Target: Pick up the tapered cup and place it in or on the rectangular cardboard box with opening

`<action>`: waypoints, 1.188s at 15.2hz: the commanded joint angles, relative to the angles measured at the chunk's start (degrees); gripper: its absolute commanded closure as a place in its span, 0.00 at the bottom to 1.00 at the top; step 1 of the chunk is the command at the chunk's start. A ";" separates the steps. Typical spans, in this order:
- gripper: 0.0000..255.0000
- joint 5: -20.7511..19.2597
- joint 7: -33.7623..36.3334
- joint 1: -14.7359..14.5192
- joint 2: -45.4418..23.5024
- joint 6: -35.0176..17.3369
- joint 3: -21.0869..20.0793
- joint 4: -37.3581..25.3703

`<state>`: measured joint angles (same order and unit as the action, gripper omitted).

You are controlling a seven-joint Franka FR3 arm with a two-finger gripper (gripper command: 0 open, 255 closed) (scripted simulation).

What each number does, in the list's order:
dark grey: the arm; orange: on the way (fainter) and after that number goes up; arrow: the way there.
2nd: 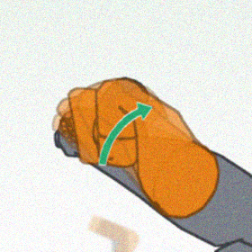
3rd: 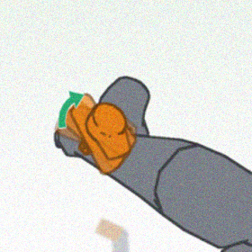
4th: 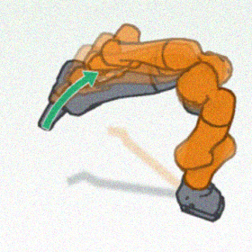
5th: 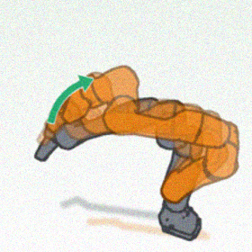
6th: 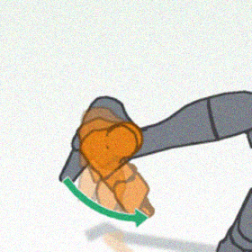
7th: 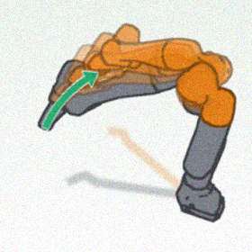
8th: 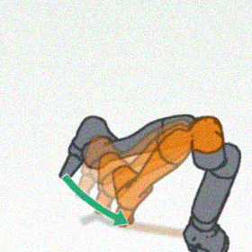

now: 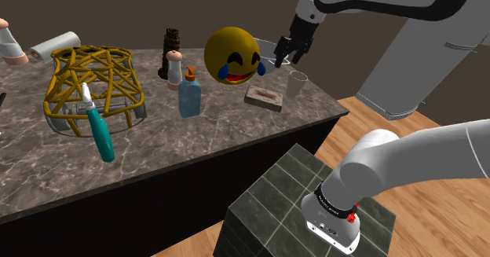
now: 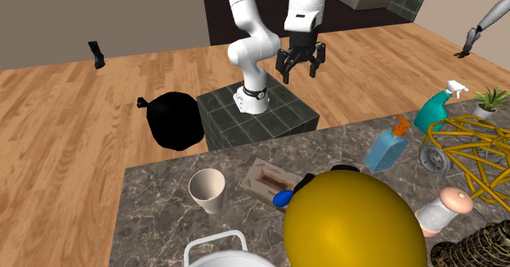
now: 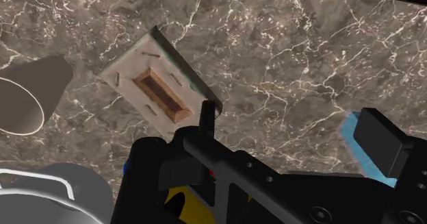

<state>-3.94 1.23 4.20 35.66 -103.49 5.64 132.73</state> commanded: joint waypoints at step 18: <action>0.00 -3.89 -16.72 6.45 -32.14 -11.15 14.19 -14.50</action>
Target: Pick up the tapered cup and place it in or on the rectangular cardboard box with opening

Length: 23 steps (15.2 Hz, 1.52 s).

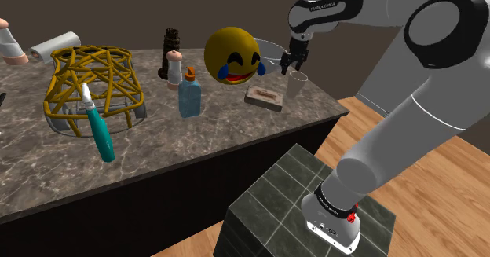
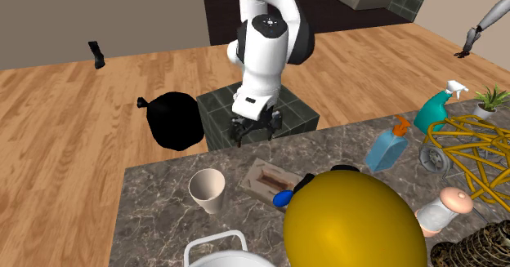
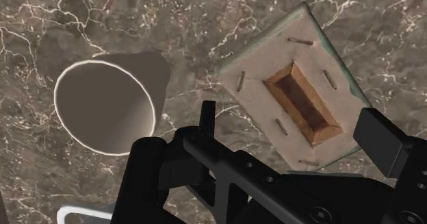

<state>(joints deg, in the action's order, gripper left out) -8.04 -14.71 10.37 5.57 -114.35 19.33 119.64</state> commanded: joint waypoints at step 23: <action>0.00 4.36 -9.26 6.01 -22.71 -6.80 3.75 -12.57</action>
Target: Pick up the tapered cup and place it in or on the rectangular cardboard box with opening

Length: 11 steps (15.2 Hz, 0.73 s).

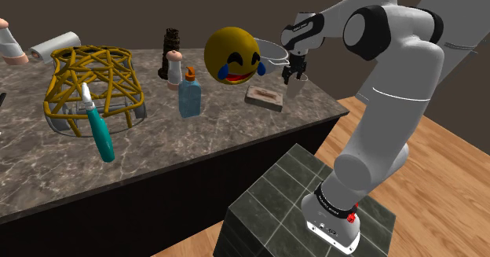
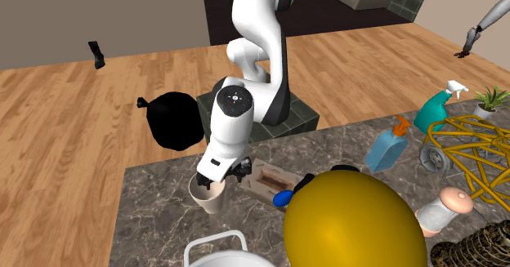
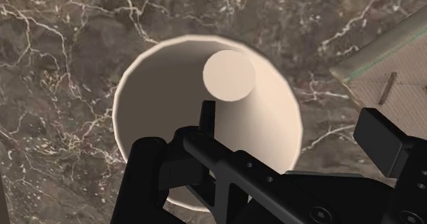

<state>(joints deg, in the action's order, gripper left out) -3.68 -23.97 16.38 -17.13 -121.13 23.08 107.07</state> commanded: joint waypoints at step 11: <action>1.00 0.02 -0.01 0.01 -0.05 -0.02 -0.01 -0.03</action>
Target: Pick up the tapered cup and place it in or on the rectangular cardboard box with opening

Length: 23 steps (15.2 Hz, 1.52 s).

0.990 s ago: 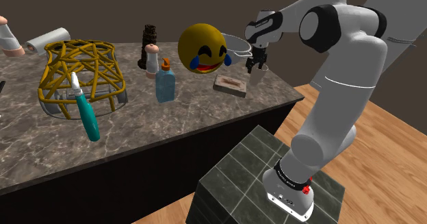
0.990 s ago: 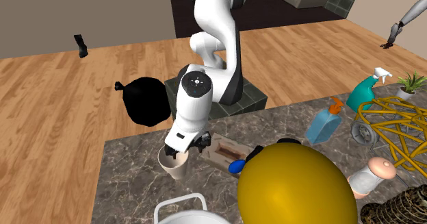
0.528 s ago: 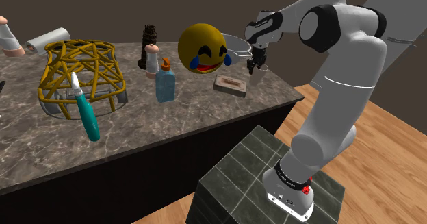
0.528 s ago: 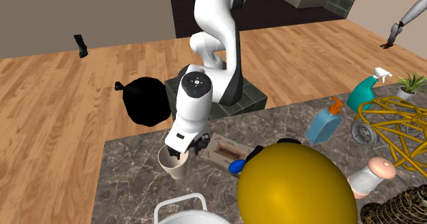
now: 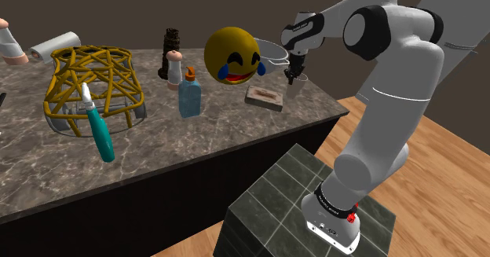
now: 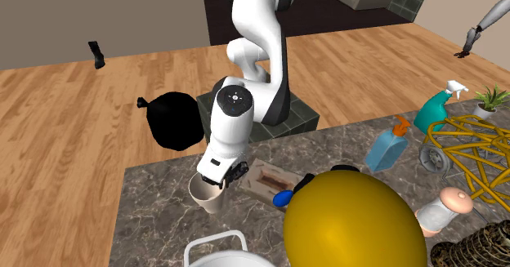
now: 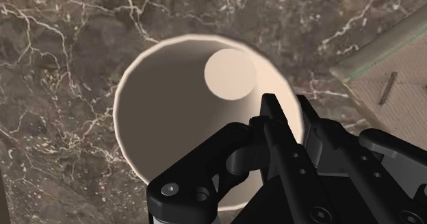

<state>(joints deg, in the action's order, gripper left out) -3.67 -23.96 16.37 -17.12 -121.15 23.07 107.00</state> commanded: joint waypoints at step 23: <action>1.00 -1.51 -0.87 -0.60 5.07 15.43 0.58 -10.63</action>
<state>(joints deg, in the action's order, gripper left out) -5.16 -24.66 15.72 -12.16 -106.49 23.60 97.05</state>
